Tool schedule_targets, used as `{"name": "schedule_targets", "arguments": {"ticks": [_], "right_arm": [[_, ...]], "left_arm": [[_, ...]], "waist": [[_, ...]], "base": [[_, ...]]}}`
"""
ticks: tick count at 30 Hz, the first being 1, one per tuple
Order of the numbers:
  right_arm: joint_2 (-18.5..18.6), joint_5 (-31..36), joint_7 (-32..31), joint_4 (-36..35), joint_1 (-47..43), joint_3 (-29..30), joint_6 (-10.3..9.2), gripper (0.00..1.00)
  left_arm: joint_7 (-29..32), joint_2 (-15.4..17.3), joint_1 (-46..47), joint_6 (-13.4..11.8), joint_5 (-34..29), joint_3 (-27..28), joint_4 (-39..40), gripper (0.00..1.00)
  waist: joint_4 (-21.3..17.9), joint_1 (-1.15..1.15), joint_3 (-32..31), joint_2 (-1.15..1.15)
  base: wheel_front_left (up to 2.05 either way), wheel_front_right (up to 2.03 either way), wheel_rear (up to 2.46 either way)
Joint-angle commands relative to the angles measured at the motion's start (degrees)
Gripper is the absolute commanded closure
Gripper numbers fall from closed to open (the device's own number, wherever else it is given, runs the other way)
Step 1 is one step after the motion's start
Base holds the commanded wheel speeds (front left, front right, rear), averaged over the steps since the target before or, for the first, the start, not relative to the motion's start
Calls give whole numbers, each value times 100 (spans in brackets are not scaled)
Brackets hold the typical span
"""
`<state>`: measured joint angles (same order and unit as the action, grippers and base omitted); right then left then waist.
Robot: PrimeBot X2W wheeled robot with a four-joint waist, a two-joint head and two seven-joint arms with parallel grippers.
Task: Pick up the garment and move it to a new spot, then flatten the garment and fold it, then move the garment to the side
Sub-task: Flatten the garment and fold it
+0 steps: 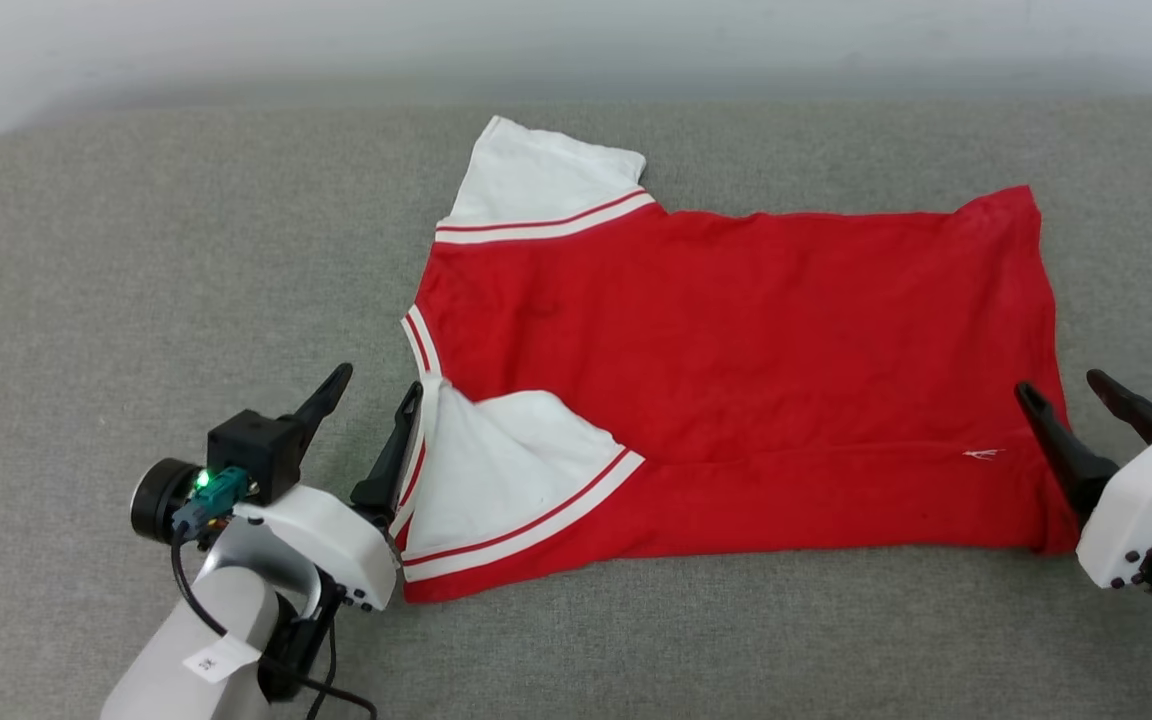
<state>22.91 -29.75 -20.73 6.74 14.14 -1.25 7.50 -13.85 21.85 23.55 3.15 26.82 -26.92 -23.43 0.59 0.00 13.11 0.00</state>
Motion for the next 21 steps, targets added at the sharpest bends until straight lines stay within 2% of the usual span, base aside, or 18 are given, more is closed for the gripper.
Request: {"name": "schedule_targets", "arguments": {"ticks": [1, 5, 11, 17, 21], "right_arm": [[92, 181, 91, -125, -129, -66, -3, 0], [105, 383, 77, -304, -378, -95, -3, 0], [-89, 741, -93, -528, -843, 318, -3, 0], [-491, 831, -684, -855, -1192, 766, -3, 0], [-680, 952, -952, -1092, -1273, 943, -3, 0]], "left_arm": [[-56, -38, -194, -105, 77, 109, 120, 0], [-100, -99, -611, -273, 266, 324, 513, 0], [-22, -125, -1386, -565, 545, 552, 1234, 0], [755, -21, -2053, -815, 847, 457, 1805, 0], [1410, 85, -2209, -868, 964, 265, 1993, 0]], "waist": [[-12, 0, -160, 0], [-23, 0, -341, 0], [-38, 0, -480, 0], [-74, 0, -467, 0], [-111, 0, -372, 0]], "base": [[0, 0, 0], [0, 0, 0], [0, 0, 0], [0, 0, 0], [0, 0, 0]]}}
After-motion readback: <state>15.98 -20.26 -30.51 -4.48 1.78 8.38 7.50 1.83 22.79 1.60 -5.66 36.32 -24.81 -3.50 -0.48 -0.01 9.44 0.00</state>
